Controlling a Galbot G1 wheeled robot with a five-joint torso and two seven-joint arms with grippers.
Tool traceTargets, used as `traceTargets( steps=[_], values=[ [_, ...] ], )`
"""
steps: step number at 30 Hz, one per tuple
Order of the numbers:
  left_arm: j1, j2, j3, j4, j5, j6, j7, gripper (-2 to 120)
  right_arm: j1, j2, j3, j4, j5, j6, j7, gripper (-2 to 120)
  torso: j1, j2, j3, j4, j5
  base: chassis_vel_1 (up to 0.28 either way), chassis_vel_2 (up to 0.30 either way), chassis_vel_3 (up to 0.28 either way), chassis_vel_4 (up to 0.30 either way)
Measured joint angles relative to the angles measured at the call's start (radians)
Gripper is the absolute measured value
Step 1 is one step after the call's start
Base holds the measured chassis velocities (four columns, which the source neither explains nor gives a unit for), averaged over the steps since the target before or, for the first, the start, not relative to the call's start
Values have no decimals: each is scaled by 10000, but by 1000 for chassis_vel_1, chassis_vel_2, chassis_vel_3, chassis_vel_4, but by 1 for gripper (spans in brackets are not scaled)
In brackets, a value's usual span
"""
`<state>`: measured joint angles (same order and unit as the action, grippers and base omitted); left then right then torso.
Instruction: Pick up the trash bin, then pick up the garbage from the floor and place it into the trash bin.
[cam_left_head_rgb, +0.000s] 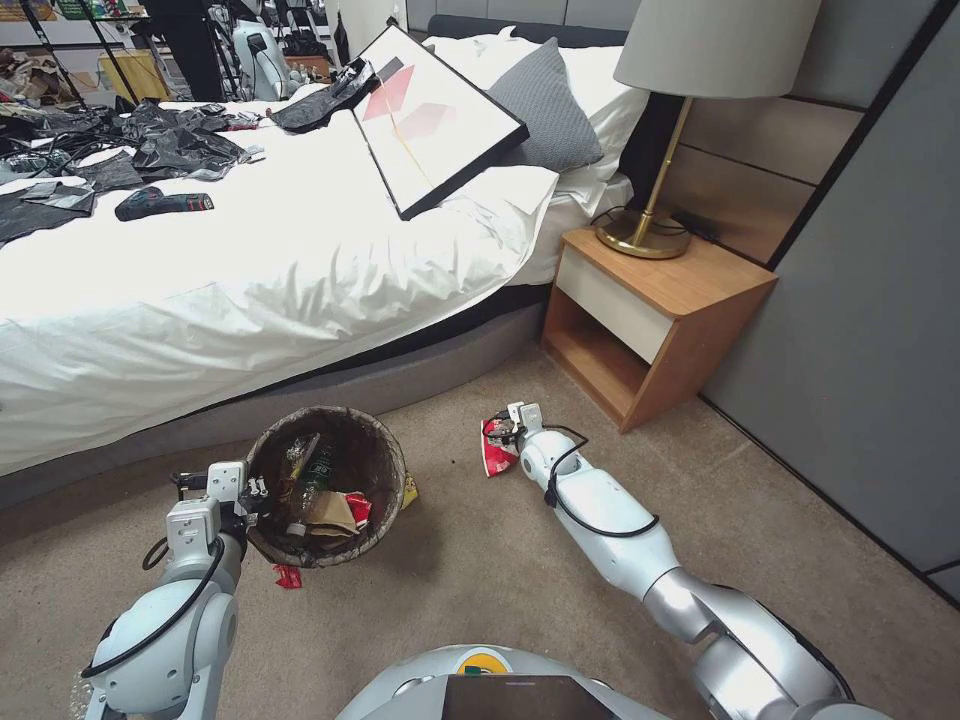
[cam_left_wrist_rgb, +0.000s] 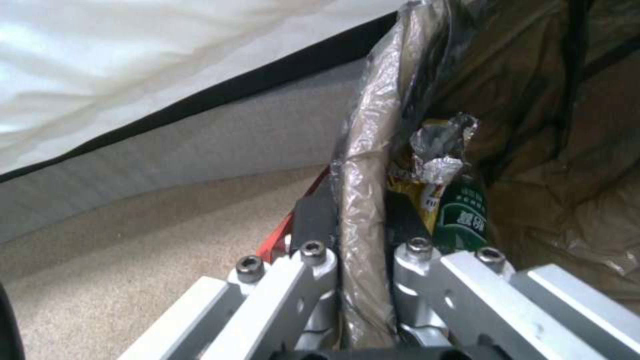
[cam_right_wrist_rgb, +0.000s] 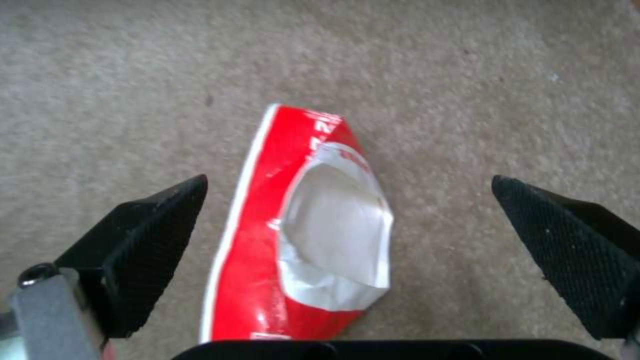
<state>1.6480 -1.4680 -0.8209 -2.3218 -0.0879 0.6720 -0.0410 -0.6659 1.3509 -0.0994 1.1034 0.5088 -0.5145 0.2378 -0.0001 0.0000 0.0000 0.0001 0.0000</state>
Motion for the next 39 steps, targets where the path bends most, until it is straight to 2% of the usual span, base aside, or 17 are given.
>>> traceTargets(
  steps=[12,20,33,39],
  values=[
    [17,0,-1,11,-14,-27,-1,4,407,480,-225,-1313,-96,414,-472,100,0,0,0,-1,0,0,0,0,0],
    [96,41,-89,25,-71,-82,10,4,769,968,193,-3086,-824,1101,-1106,100,0,0,0,-2,-1,0,0,0,0],
    [63,31,-110,96,-71,-119,16,4,1324,1554,614,-5030,-1843,1938,-1754,100,0,0,0,1,1,0,0,0,0],
    [58,-2,-96,102,-68,-128,19,4,1500,1745,653,-5454,-2181,2117,-1903,100,0,0,0,0,0,0,0,0,0]
  ],
)
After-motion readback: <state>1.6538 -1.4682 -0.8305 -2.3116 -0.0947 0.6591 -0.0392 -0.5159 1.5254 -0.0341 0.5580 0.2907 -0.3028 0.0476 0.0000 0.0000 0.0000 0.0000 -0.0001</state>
